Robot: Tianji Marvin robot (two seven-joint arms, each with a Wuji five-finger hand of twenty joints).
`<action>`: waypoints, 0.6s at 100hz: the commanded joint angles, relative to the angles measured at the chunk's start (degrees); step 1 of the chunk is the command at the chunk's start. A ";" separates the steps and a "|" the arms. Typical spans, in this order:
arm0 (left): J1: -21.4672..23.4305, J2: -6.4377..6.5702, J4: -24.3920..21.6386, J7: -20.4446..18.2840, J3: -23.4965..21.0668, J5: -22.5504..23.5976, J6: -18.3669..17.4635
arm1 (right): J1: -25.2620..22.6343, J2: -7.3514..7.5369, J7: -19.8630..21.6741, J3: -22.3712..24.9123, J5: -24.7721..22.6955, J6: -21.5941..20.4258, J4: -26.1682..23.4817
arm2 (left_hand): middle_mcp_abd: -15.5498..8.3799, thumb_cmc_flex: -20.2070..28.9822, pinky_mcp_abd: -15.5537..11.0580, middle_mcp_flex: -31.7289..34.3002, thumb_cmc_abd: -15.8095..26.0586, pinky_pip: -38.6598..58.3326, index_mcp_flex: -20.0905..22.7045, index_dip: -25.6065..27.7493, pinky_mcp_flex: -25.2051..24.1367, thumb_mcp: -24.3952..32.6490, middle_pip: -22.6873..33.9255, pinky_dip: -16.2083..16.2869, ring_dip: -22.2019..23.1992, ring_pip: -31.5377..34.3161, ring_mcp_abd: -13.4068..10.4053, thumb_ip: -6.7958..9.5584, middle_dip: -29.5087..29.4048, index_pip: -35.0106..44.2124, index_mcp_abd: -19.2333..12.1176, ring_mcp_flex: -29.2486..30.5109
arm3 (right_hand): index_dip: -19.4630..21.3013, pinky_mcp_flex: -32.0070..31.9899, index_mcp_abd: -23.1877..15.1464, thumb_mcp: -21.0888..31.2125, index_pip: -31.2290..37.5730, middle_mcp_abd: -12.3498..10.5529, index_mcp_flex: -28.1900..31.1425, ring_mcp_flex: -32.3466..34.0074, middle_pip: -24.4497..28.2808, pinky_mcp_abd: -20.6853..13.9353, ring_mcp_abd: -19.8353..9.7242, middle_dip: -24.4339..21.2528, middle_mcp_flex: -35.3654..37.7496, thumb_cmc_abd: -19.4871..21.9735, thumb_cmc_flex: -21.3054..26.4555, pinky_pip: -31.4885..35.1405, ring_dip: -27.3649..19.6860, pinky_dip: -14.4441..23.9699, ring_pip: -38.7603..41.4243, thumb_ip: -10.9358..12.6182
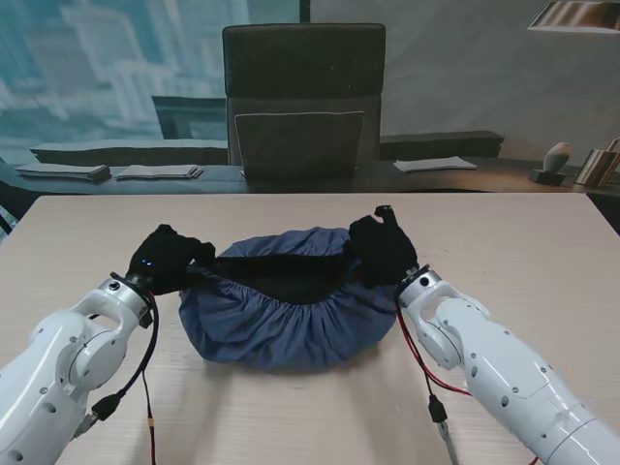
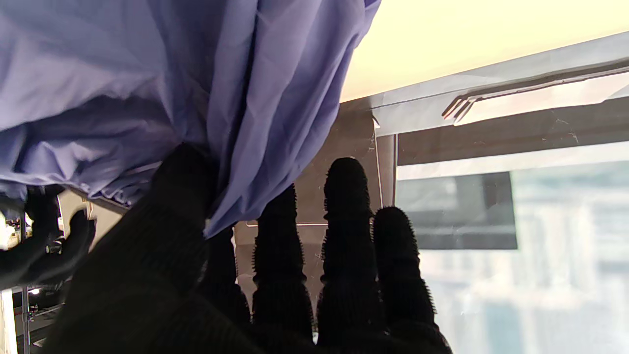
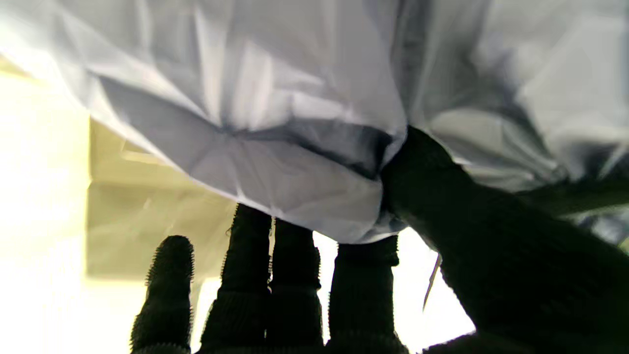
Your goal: Fit a rain cover over a backpack
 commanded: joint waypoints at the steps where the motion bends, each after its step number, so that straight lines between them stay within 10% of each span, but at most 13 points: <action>1: 0.35 -0.16 -0.24 -0.79 -0.05 0.00 -0.11 | -0.91 -1.13 -0.70 2.36 2.91 -0.15 -1.74 | -0.21 1.53 -1.93 0.39 -0.08 -1.50 0.96 -0.49 -0.11 3.06 -0.65 -0.98 -1.11 -1.29 -0.82 -2.02 -0.29 2.26 -1.02 1.10 | 1.53 -0.53 1.60 5.07 2.82 -0.44 2.43 0.84 1.63 0.30 -0.70 1.27 -2.08 -0.60 4.07 1.05 1.18 -0.77 1.10 -1.82; 41: -0.58 -0.20 0.70 0.09 0.34 -0.30 -0.46 | -6.37 -6.84 -16.55 11.94 15.61 -8.53 -7.79 | -0.12 1.57 -2.00 1.12 -1.30 -1.57 2.78 -1.95 0.02 4.09 -1.69 -1.04 -2.03 -2.67 -0.50 -1.90 -1.24 1.84 -0.73 1.31 | 4.37 -0.37 1.77 4.06 3.64 -0.60 -0.58 -1.01 6.29 -1.06 -1.56 2.93 -4.71 1.22 6.04 1.63 3.16 -1.79 5.00 -1.86; 60: -1.45 -0.22 1.99 1.72 0.32 0.50 0.21 | -7.89 -5.54 -13.41 13.10 13.35 -6.12 -7.83 | 0.32 2.74 -2.68 -1.23 -0.71 -2.23 1.99 -3.75 -1.13 4.18 -2.19 -1.29 -3.03 -3.87 -0.25 -2.24 -1.91 1.80 1.10 -0.75 | -0.57 -0.47 2.72 5.48 4.09 1.80 2.48 1.22 4.20 0.06 0.89 1.64 0.00 -1.57 4.46 2.63 2.36 -1.53 3.81 -1.82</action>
